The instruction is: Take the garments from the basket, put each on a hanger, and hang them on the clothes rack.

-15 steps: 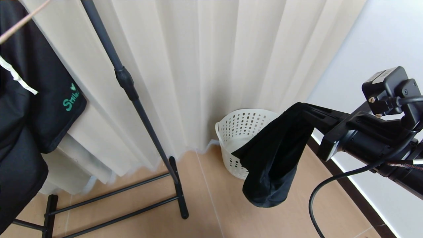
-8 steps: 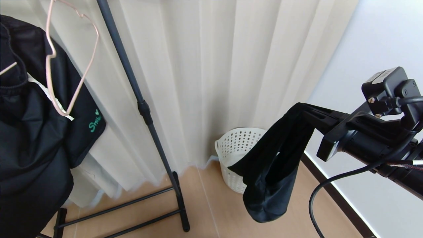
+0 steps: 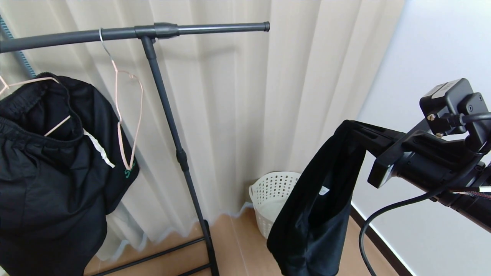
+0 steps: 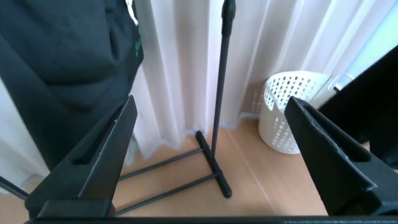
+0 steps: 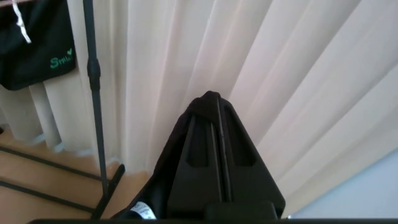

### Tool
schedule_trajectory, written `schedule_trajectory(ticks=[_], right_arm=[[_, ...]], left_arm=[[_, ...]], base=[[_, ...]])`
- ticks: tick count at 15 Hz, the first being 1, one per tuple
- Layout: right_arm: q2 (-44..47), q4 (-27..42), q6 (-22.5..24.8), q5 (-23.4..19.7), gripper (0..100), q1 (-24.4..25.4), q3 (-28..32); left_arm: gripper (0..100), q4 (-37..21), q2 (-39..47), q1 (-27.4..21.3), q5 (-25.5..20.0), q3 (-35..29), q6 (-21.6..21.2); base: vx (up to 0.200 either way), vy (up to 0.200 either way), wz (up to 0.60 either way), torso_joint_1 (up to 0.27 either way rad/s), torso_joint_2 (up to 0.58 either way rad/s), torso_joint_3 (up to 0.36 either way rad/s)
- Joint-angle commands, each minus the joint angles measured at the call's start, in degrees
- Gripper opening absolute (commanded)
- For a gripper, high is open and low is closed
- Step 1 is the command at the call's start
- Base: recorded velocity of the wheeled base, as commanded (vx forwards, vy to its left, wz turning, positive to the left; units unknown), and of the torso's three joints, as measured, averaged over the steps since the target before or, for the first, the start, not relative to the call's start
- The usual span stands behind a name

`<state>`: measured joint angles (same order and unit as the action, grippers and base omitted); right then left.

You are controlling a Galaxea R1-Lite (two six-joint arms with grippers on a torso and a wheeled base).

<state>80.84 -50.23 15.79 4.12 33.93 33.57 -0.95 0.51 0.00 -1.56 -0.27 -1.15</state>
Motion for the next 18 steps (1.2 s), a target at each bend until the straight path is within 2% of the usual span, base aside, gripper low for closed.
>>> schedule_trajectory(ticks=[1, 8, 18], right_arm=[[0.1, 0.0, 0.0, 0.0, 0, 0.0, -0.1], [0.1, 0.0, 0.0, 0.0, 0, 0.0, -0.2], [0.1, 0.0, 0.0, 0.0, 0, 0.0, -0.3]], left_arm=[[100, 0.1, 0.1, 0.0, 0.0, 0.0, 0.0], [100, 0.1, 0.1, 0.0, 0.0, 0.0, -0.1], [100, 0.1, 0.1, 0.0, 0.1, 0.0, -0.1]], base=[[0.000, 0.000, 0.00, 0.217, -0.55, -0.134], [0.000, 0.000, 0.00, 0.248, -0.58, -0.293], [0.000, 0.000, 0.00, 0.177, -0.39, -0.215]])
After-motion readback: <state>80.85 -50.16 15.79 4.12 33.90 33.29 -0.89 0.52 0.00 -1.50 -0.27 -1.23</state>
